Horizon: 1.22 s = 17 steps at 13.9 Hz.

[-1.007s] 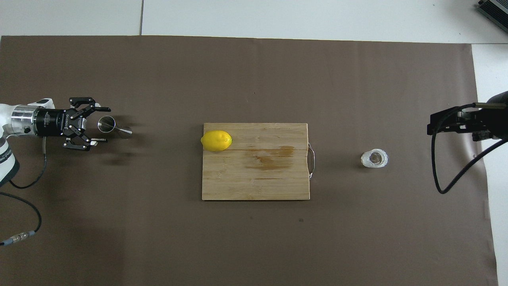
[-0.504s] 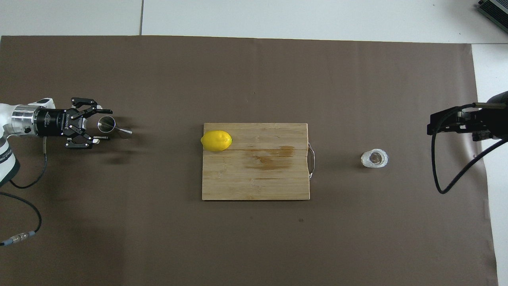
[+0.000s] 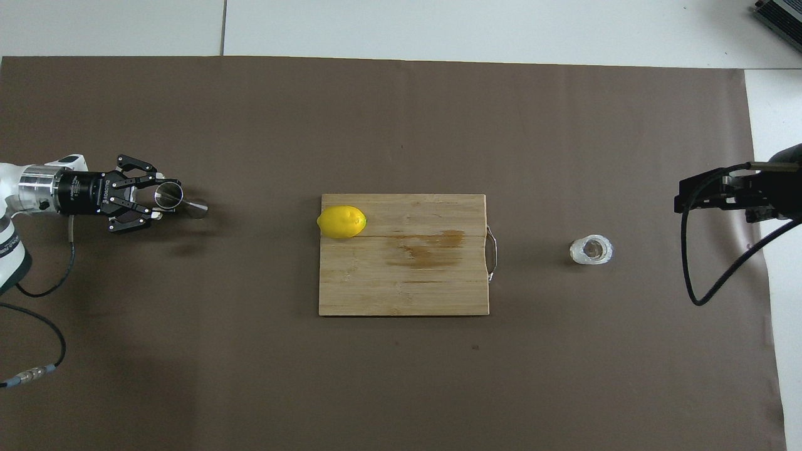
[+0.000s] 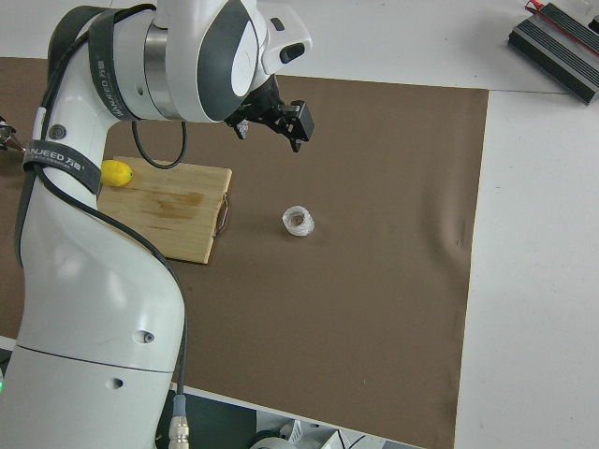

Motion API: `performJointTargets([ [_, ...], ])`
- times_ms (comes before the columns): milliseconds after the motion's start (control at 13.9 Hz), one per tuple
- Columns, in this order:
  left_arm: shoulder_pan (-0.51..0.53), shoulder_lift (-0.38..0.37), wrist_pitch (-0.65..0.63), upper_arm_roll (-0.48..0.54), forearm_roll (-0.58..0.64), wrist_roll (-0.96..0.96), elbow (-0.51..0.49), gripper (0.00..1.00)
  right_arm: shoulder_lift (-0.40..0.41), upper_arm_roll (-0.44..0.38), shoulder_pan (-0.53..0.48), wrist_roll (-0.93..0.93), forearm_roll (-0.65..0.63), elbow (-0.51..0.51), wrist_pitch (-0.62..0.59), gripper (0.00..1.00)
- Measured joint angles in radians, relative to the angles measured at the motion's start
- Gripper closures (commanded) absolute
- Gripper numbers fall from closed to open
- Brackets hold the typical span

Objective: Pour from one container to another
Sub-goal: 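Close the left gripper around the silver cup, then carry the silver cup with the left gripper onto the cutting board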

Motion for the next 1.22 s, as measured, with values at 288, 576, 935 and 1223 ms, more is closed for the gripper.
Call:
performJointTargets([
  [288, -0.001, -0.005, 0.0, -0.045, -0.004, -0.033, 0.006, 1.0, 0.0, 0.0, 0.0, 0.0, 0.0, 0.0, 0.0, 0.0],
  [576, -0.017, -0.045, -0.007, -0.09, -0.027, -0.109, 0.011, 1.0, 0.0, 0.0, 0.0, 0.0, 0.0, 0.0, 0.0, 0.0],
  [935, -0.129, -0.11, -0.03, -0.095, -0.103, -0.158, -0.004, 1.0, 0.0, 0.0, 0.0, 0.0, 0.0, 0.0, 0.0, 0.0],
  [1223, -0.241, -0.165, 0.025, -0.094, -0.207, -0.162, -0.057, 1.0, 0.0, 0.0, 0.0, 0.0, 0.0, 0.0, 0.0, 0.0],
])
